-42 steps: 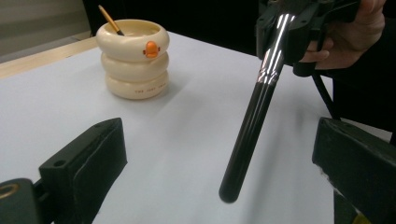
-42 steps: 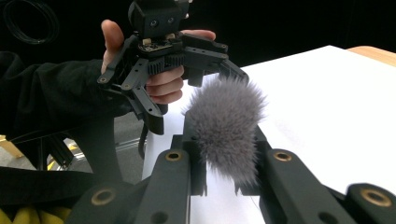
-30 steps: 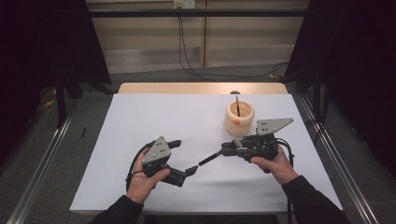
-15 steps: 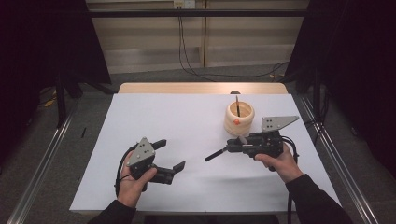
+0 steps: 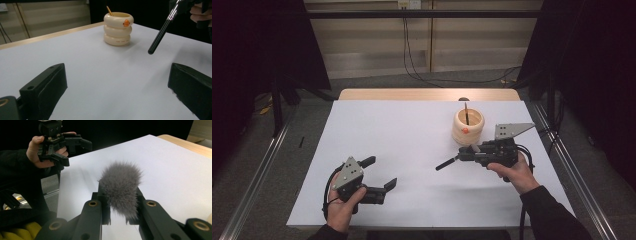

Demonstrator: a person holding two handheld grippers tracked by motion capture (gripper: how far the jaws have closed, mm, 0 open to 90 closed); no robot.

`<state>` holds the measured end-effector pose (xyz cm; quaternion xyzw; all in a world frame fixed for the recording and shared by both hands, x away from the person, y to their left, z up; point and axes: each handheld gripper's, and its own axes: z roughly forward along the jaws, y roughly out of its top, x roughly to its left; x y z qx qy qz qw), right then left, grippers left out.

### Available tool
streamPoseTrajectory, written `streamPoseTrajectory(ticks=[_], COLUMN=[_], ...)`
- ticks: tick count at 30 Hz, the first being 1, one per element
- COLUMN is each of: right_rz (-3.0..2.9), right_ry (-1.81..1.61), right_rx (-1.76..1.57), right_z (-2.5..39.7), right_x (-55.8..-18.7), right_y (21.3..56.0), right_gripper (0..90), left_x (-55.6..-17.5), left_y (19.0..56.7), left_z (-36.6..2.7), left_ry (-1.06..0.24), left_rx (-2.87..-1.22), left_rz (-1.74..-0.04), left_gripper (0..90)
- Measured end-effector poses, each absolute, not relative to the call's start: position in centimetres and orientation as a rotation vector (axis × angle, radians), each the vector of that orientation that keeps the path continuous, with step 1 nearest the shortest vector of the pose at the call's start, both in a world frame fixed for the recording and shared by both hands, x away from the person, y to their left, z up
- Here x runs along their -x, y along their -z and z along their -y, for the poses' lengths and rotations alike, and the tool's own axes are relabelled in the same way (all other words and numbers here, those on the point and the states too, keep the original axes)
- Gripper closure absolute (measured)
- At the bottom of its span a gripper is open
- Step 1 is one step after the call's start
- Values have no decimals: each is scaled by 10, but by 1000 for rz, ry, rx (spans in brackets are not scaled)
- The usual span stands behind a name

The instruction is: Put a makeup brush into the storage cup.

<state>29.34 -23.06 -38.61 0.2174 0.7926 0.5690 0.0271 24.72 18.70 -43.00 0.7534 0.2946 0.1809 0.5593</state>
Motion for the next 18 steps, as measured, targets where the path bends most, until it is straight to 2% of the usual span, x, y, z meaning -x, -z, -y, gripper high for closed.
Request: streamPoseTrajectory(ticks=[18], right_rz=[-2399], right_ry=[-1678], right_rx=[-812], right_z=[252], right_x=[-304], right_y=[382], right_gripper=[773], left_x=[-247], left_y=[440], left_z=[-204], left_ry=[-431], left_rx=[-1745], left_rz=[-711], left_gripper=[12])
